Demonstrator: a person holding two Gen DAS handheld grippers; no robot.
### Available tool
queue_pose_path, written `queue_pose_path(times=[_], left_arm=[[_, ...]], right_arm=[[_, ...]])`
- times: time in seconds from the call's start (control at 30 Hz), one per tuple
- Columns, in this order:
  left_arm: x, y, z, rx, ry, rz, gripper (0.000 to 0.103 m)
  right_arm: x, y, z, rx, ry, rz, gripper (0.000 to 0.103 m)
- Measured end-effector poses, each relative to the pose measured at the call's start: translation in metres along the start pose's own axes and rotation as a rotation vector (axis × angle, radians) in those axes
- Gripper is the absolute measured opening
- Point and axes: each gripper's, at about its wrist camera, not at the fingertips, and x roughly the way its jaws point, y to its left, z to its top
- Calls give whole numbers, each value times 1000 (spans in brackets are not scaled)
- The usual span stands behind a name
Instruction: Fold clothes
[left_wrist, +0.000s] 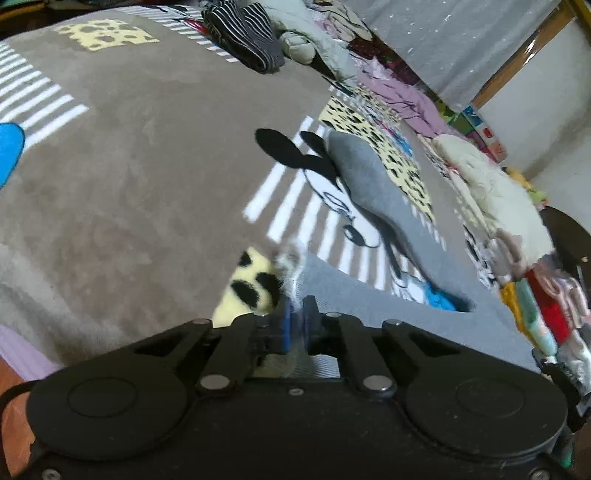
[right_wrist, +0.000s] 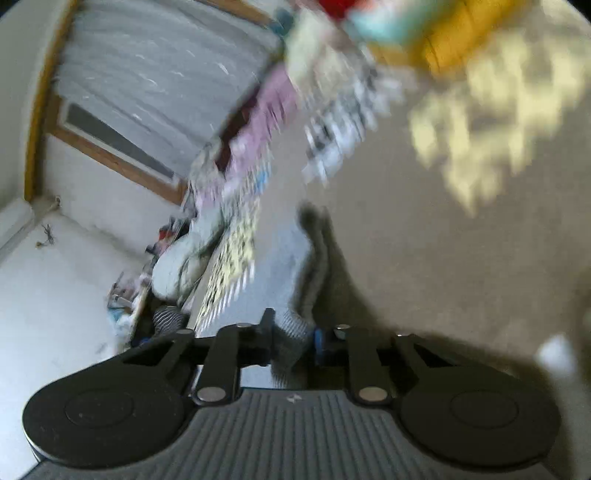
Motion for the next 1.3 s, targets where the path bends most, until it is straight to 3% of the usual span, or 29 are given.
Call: queue_pose_path(times=[0.03, 0.07, 0.1, 0.17, 0.23, 0.27, 0.33, 0.5, 0.73, 0.87, 0.9, 0.93, 0.97, 1.0, 1.07, 1.3], left_arm=[[5, -2, -2, 33, 27, 19, 5], [10, -4, -3, 69, 51, 36, 6], [12, -4, -1, 75, 71, 34, 6], [6, -3, 7, 72, 81, 39, 20], [-1, -5, 15, 99, 52, 60, 38], [-4, -5, 19, 113, 37, 69, 42], [-4, -7, 28, 123, 22, 63, 42], [23, -20, 62, 147, 4, 27, 41], [82, -33, 113, 88, 18, -14, 41], [110, -28, 133, 27, 28, -20, 41], [116, -27, 134, 13, 30, -27, 41], [121, -26, 135, -1, 33, -34, 41], [125, -25, 136, -15, 35, -42, 41], [129, -25, 136, -31, 34, -53, 41], [133, -25, 135, -69, 28, -82, 41], [153, -41, 139, -112, 22, -111, 44]], right_arm=[[-10, 7, 2, -50, -38, -17, 19], [-12, 13, 2, -140, -34, -93, 19], [-6, 11, 1, -177, 23, -172, 20], [9, -2, 6, -100, 156, -216, 25], [5, 1, 12, -110, 163, -225, 34], [-1, 5, 15, -136, 147, -229, 38], [-9, 6, 23, -132, 120, -214, 50], [3, 11, 53, -177, 109, -186, 52], [69, 15, 68, -284, 241, -153, 57], [95, 12, 69, -314, 290, -107, 68], [101, 11, 69, -306, 290, -85, 68], [105, 11, 66, -306, 289, -76, 60], [110, 11, 63, -312, 288, -76, 50], [114, 12, 60, -328, 299, -84, 30], [109, 13, 57, -347, 288, -91, 29], [67, 5, 51, -281, 118, -167, 27]])
